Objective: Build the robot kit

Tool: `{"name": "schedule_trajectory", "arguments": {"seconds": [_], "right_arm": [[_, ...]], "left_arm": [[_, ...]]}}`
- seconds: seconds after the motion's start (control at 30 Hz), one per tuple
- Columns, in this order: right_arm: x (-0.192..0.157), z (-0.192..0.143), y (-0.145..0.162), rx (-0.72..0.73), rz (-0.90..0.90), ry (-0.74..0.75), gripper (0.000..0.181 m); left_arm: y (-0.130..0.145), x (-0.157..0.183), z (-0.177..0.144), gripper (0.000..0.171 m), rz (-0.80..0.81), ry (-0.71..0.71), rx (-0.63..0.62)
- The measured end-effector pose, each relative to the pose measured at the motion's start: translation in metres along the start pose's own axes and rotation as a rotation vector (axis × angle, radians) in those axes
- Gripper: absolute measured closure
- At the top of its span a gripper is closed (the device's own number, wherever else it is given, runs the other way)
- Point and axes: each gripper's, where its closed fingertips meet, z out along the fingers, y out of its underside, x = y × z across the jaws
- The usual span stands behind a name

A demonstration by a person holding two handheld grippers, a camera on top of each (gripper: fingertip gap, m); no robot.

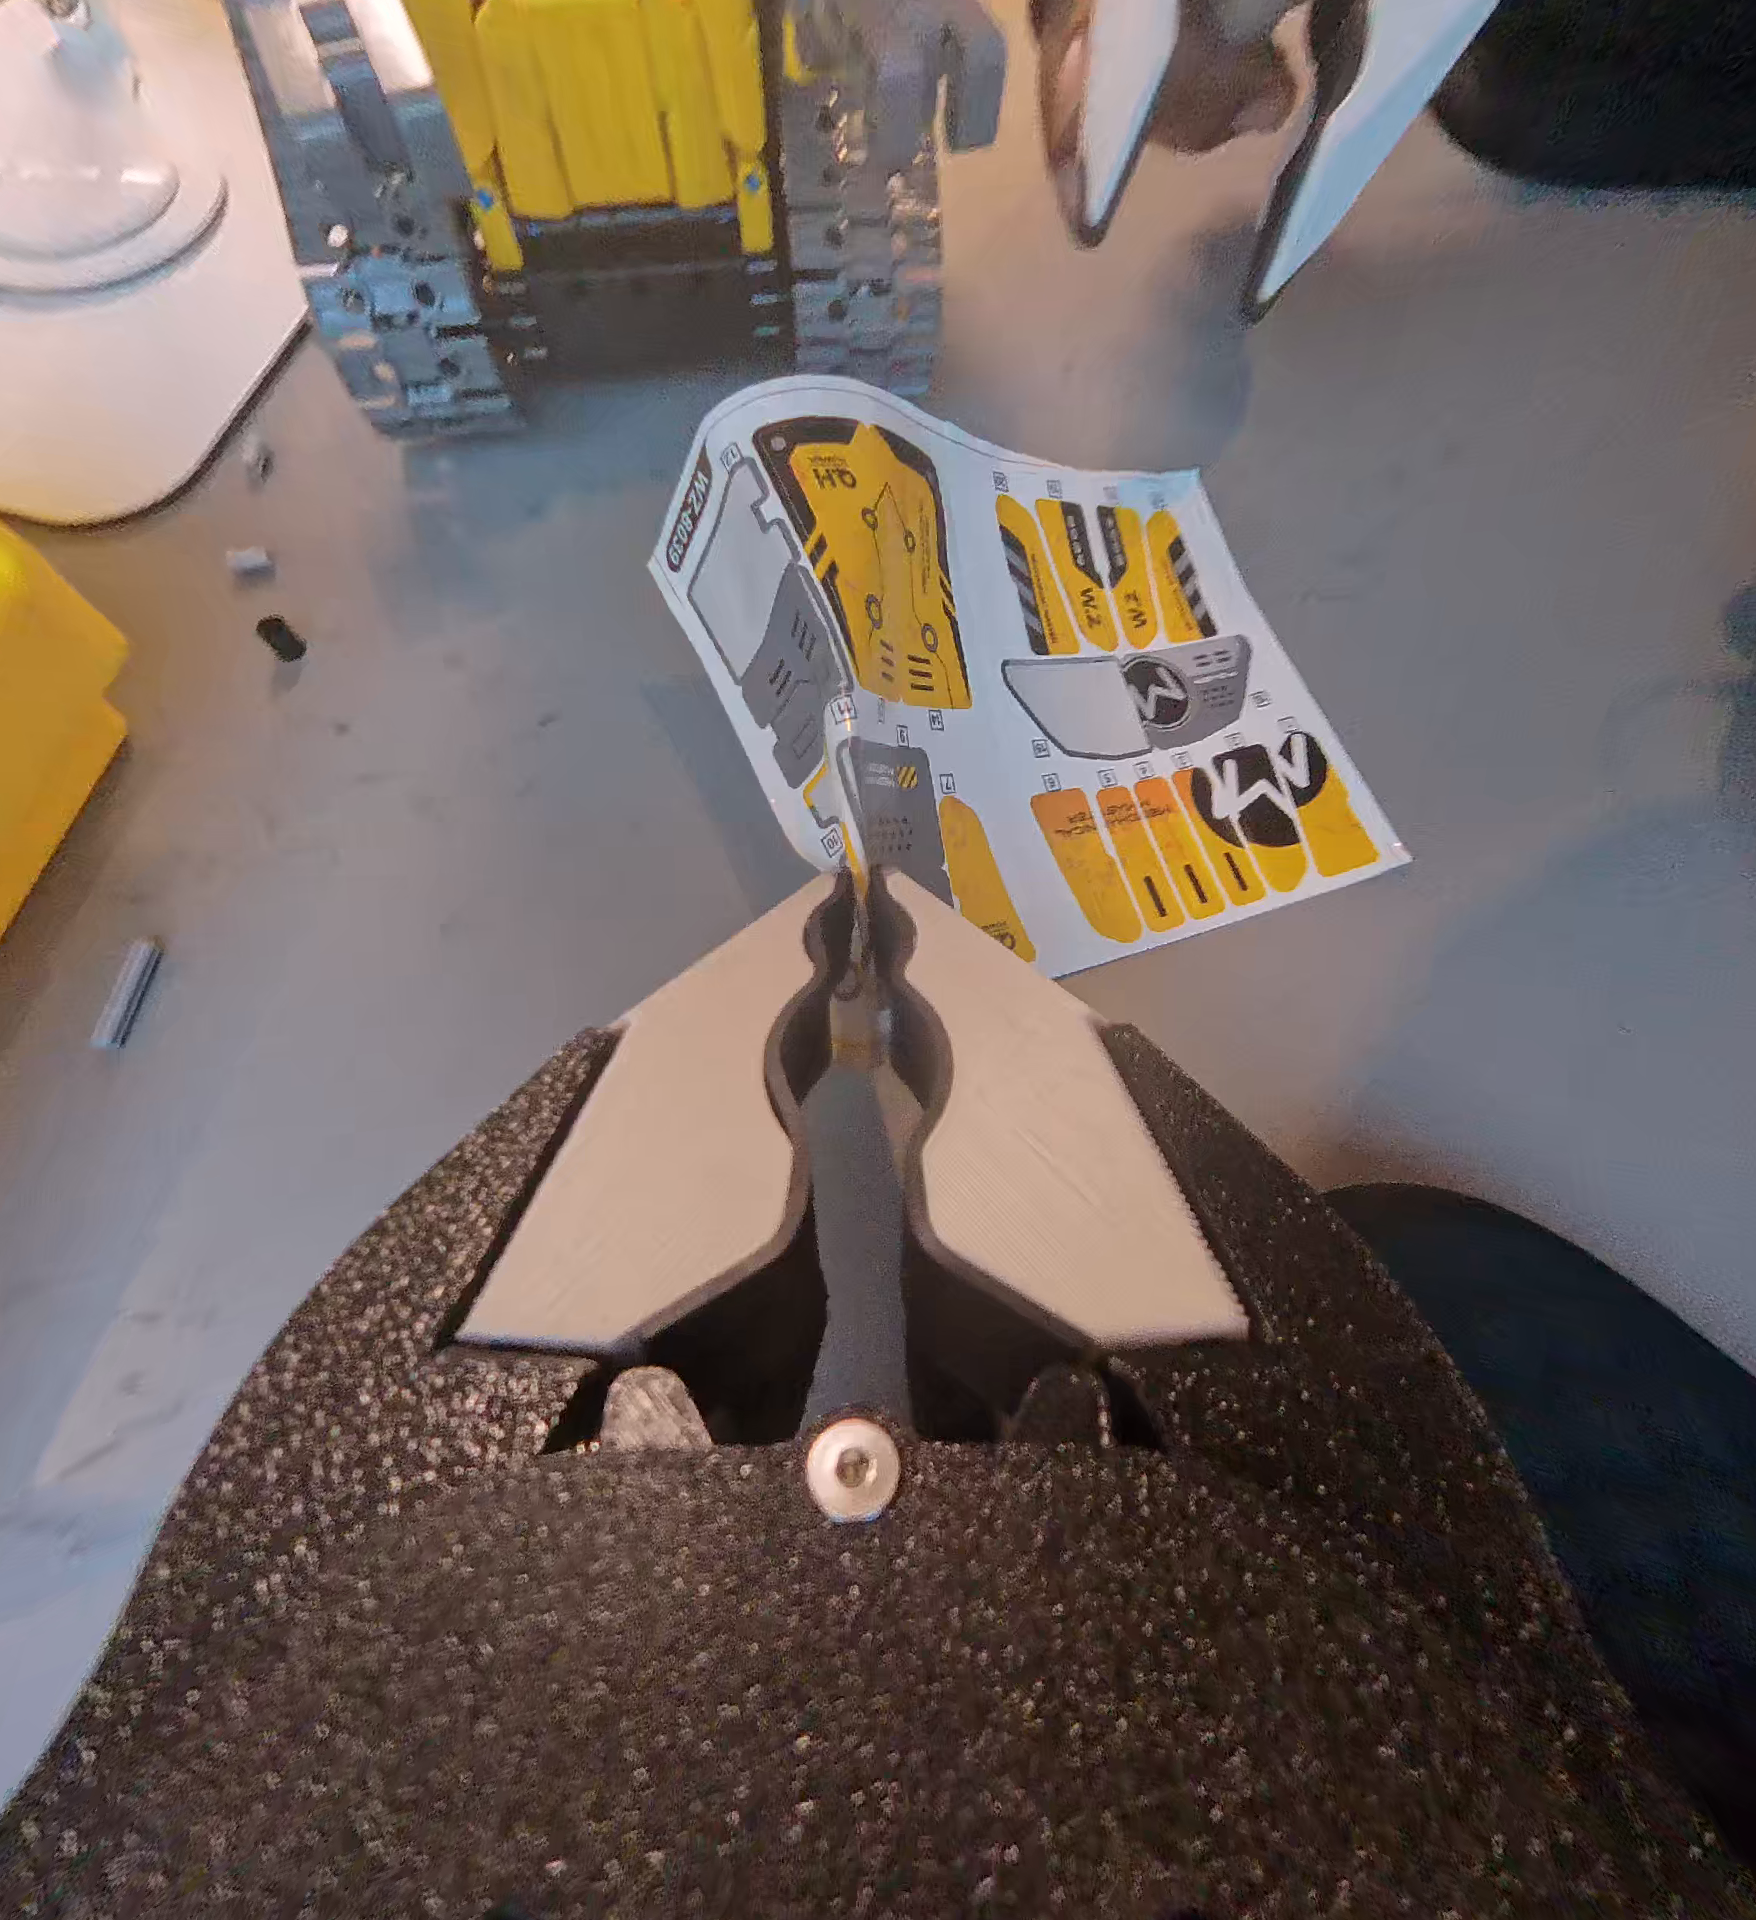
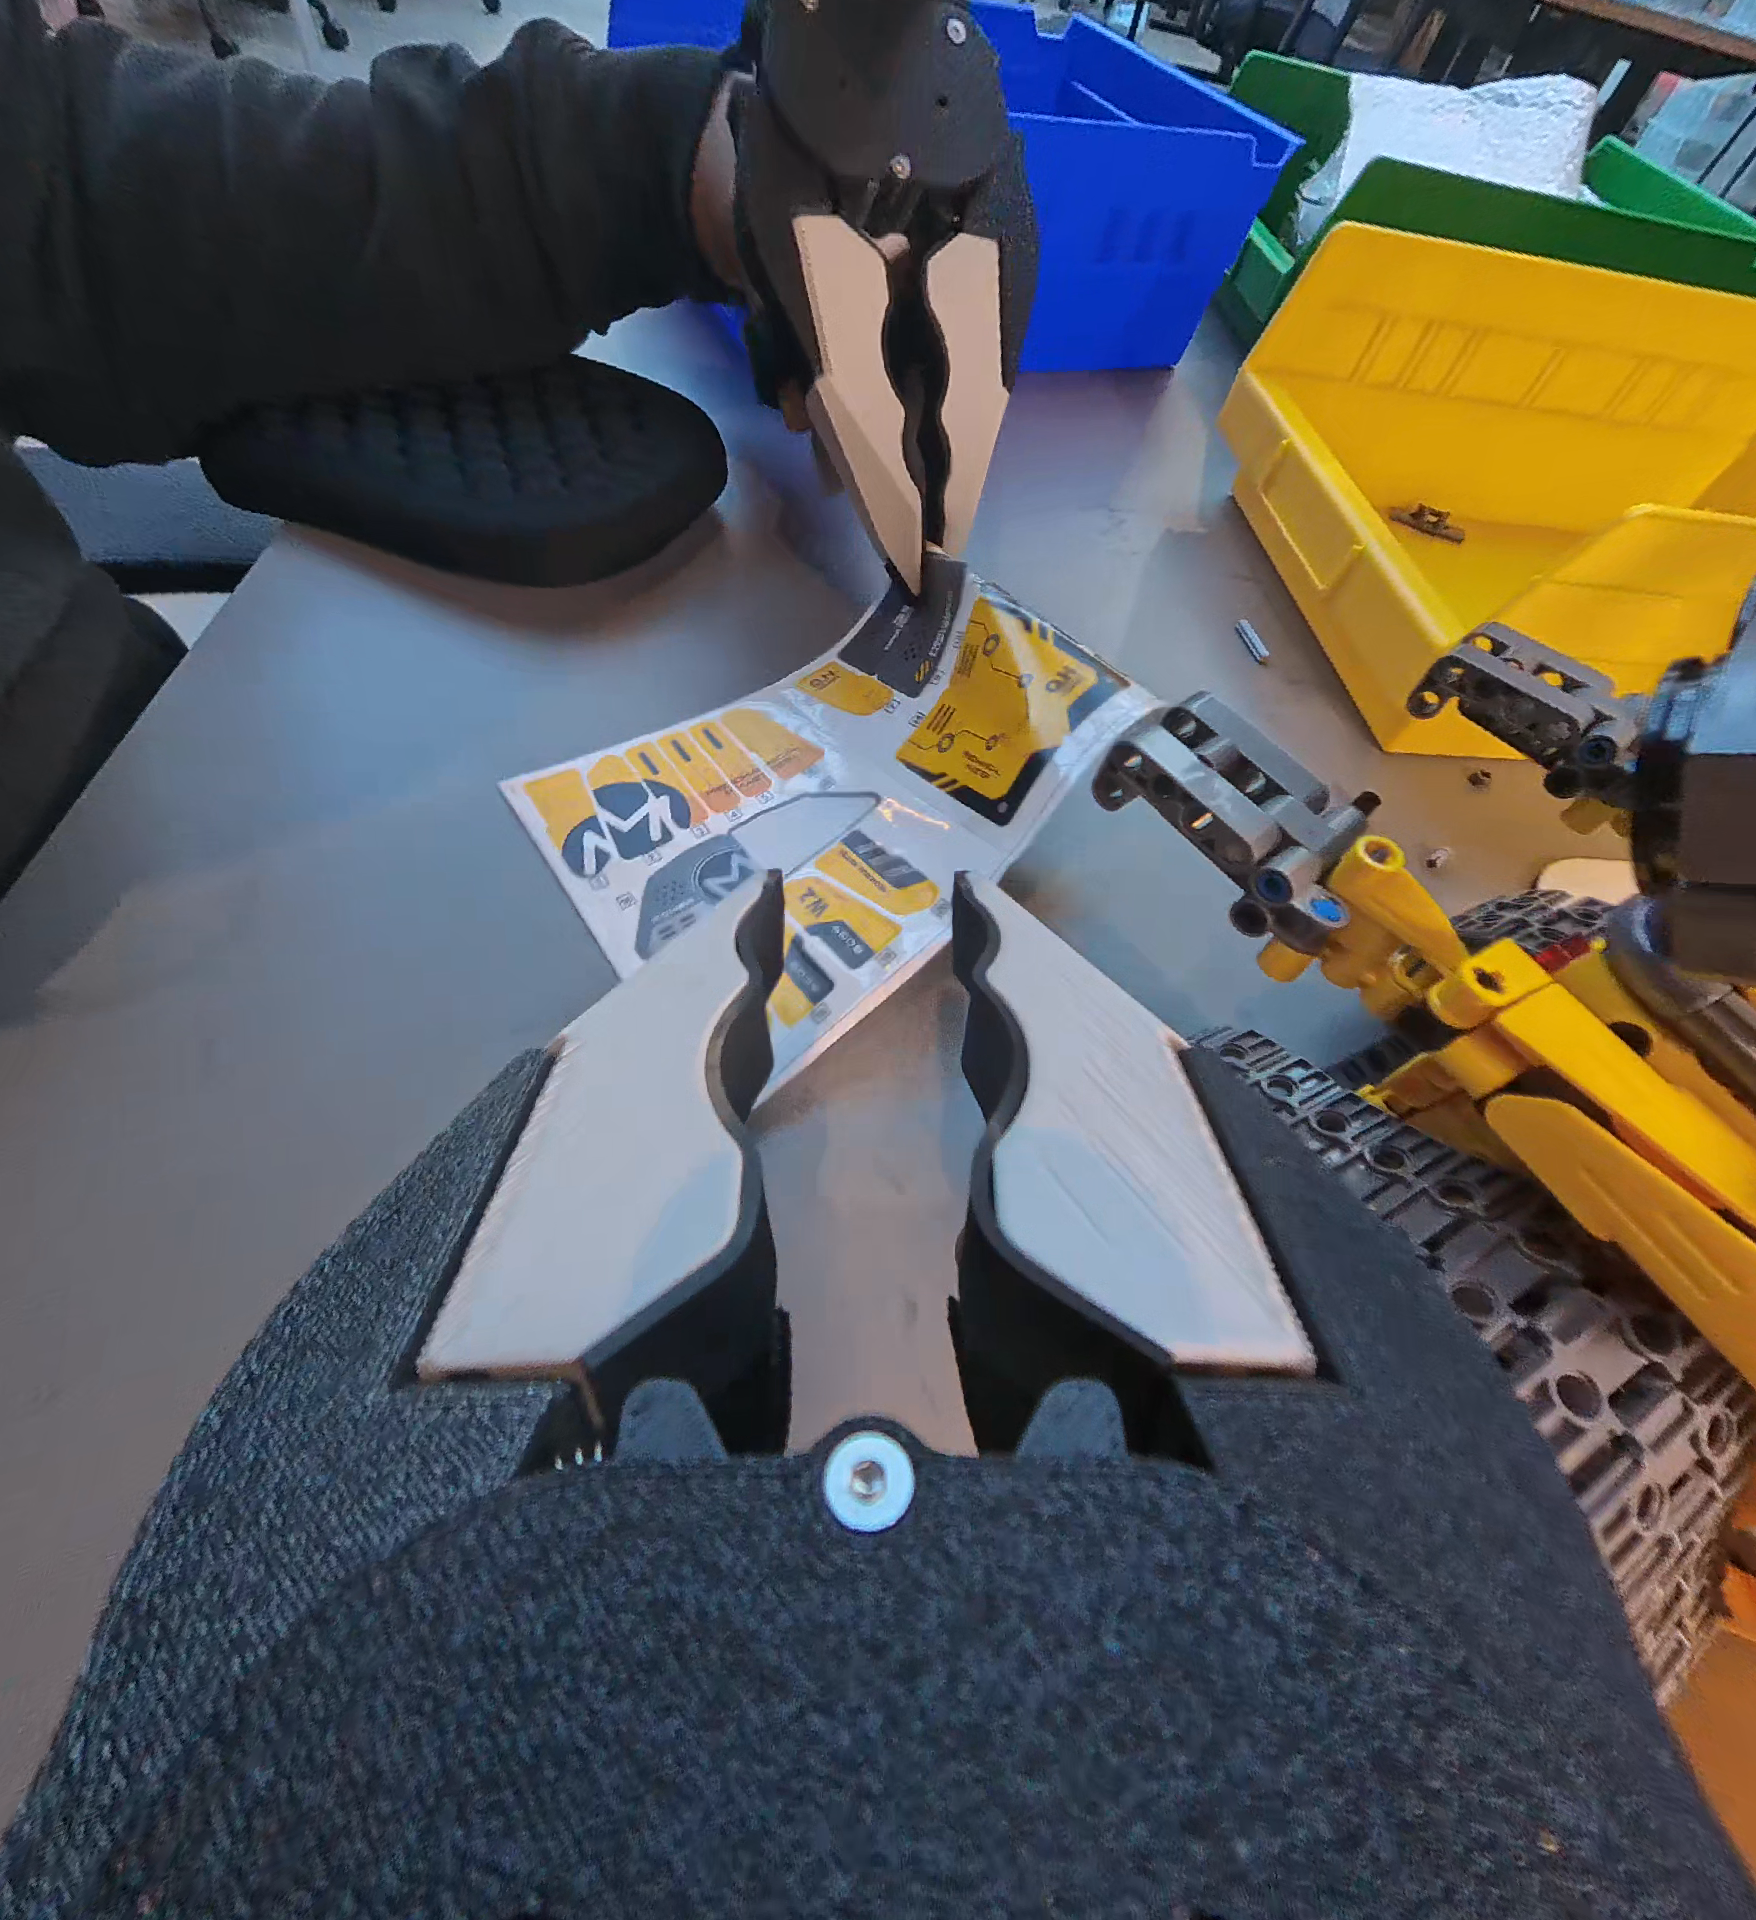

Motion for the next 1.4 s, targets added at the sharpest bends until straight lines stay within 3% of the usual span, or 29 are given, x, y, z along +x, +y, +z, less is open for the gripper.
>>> {"name": "schedule_trajectory", "arguments": {"seconds": [0.13,0.23,0.37,0.47,0.57,0.73,0.83,0.97,1.07,1.4], "right_arm": [[0.001,0.005,-0.005,0.013,0.067,0.007,0.137],[-0.011,0.015,-0.009,0.029,0.192,-0.084,0.129],[-0.03,0.018,-0.028,0.109,0.246,-0.205,0.18],[-0.023,0.002,-0.053,0.264,0.322,-0.226,0.181],[-0.01,-0.023,-0.081,0.454,0.388,-0.231,0.181],[0.006,-0.05,-0.106,0.639,0.467,-0.218,0.181],[0.012,-0.053,-0.109,0.686,0.523,-0.212,0.181],[0.012,-0.046,-0.102,0.656,0.534,-0.203,0.181],[0.014,-0.045,-0.099,0.642,0.533,-0.192,0.181],[0.02,-0.028,-0.074,0.502,0.547,-0.137,0.179]], "left_arm": [[-0.016,0.026,-0.004,0.169,0.015,0.135,0.08],[-0.03,0.039,-0.006,0.169,0.029,0.2,0.148],[-0.042,0.038,-0.006,0.155,0.027,0.187,0.199],[-0.064,0.032,-0.021,0.136,-0.038,0.193,0.35],[-0.09,0.037,-0.04,0.129,-0.113,0.277,0.52],[-0.117,0.063,-0.033,0.124,-0.131,0.416,0.62],[-0.136,0.075,-0.019,0.128,-0.124,0.435,0.665],[-0.163,0.07,-0.025,0.151,-0.181,0.413,0.803],[-0.164,0.059,-0.033,0.171,-0.201,0.347,0.853],[-0.15,0.033,-0.03,0.171,-0.332,0.279,0.819]]}}
